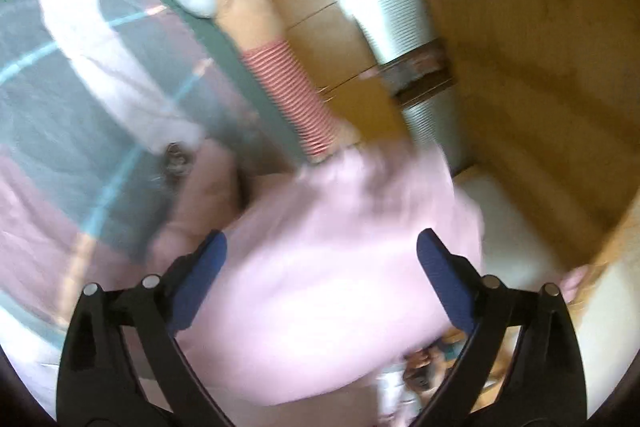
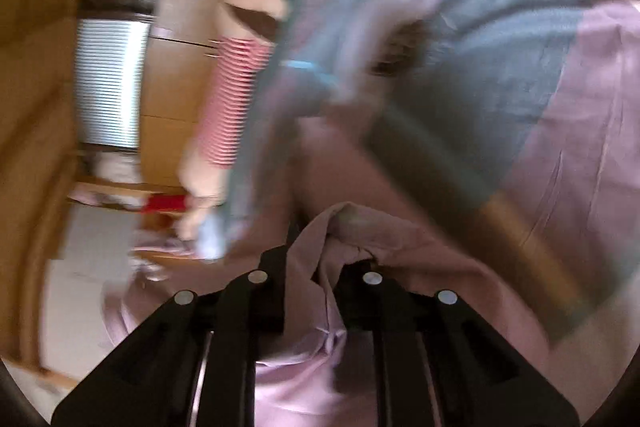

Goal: Fold large clothes

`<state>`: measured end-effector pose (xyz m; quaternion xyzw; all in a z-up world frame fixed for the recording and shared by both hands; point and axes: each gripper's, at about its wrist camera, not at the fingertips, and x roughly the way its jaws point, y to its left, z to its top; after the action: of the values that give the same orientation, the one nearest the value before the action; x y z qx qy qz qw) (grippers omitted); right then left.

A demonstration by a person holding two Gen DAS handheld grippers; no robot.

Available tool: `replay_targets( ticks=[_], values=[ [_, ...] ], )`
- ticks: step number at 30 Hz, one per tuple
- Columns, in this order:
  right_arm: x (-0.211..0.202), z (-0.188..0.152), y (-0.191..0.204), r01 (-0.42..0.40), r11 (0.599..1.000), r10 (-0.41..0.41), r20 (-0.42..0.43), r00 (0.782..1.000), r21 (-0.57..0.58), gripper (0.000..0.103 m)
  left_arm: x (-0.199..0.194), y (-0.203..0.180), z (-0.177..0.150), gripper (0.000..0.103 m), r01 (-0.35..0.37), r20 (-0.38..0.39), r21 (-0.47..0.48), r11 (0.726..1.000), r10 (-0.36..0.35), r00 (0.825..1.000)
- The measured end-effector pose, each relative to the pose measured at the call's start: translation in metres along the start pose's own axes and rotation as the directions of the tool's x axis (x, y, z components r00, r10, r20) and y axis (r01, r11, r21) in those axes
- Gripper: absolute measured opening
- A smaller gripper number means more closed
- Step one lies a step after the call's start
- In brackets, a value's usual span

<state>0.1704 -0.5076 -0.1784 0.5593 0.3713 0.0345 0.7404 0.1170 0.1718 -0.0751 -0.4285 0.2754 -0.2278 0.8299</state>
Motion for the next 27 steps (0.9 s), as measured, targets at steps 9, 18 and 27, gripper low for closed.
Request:
replay_targets(
  ticks=[9, 18, 27],
  values=[
    [-0.019, 0.013, 0.016, -0.138, 0.99, 0.137, -0.076, 0.988, 0.004, 0.062, 0.108, -0.079, -0.092, 0.101, 0.023, -0.373, 0.389, 0.921, 0.134, 0.918],
    [-0.1, -0.032, 0.098, 0.043, 0.932, 0.064, 0.283, 0.957, -0.359, 0.092, 0.137, -0.042, -0.077, 0.101, -0.18, -0.263, 0.376, 0.909, 0.291, 0.92],
    [0.019, -0.212, 0.221, 0.237, 0.431, -0.166, 0.182, 0.969, -0.871, 0.09, 0.124, -0.047, -0.075, 0.101, -0.282, -0.178, 0.382, 0.88, 0.37, 0.912]
  ],
)
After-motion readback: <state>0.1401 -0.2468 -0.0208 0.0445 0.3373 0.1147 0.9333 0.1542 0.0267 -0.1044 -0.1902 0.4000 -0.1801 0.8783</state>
